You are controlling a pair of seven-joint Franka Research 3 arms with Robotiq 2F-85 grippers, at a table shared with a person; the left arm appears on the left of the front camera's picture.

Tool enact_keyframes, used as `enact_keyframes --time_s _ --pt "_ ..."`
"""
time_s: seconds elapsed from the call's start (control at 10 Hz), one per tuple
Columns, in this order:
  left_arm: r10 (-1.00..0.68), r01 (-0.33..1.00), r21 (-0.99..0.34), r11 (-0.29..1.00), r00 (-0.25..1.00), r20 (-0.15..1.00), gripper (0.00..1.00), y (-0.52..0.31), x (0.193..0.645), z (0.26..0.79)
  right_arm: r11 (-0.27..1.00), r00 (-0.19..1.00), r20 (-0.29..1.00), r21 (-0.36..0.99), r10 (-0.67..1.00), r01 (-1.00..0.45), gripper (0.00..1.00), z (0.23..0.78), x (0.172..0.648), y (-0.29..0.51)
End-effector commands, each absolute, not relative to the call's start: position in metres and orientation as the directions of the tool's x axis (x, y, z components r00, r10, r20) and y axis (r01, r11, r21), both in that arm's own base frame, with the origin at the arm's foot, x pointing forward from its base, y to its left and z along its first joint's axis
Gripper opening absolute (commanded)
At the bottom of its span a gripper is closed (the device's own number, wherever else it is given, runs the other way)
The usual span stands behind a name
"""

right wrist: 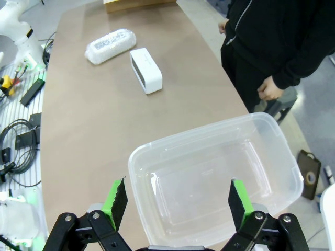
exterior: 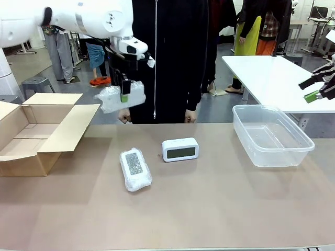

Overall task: Separate and place wrapped and unwrapped clocks.
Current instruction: If the picked Digital clock is wrapped, place it in the Package Box ; if not, place it in the Organizing box.

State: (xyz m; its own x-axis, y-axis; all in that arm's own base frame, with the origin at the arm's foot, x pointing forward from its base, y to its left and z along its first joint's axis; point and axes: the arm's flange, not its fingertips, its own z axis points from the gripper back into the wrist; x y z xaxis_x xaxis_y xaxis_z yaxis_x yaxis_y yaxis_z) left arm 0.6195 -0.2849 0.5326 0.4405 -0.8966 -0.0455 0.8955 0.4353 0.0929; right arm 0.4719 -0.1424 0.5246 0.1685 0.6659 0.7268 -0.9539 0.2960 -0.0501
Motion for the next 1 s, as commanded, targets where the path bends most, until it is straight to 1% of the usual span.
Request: enact_keyframes --time_s 0.0,0.2,0.5,0.9 --pt "-0.860 0.853 0.190 0.487 0.506 -0.065 0.53 -0.262 0.592 0.563 0.292 0.163 0.732 -0.051 0.661 -0.955 1.00 0.524 0.472 -0.142" --pt "-0.799 0.785 0.227 0.576 0.600 -0.047 0.53 -0.222 0.581 0.587 0.292 0.163 0.732 -0.051 0.661 -0.955 1.00 0.524 0.472 -0.142" --pt "-0.718 0.698 0.244 0.674 0.696 -0.004 0.53 -0.152 0.560 0.602 0.292 0.163 0.732 -0.051 0.661 -0.955 1.00 0.524 0.472 -0.142" --pt "-0.672 0.652 0.198 0.732 0.739 0.050 0.53 -0.088 0.547 0.575 0.292 0.163 0.732 -0.051 0.661 -0.955 1.00 0.524 0.472 -0.142"
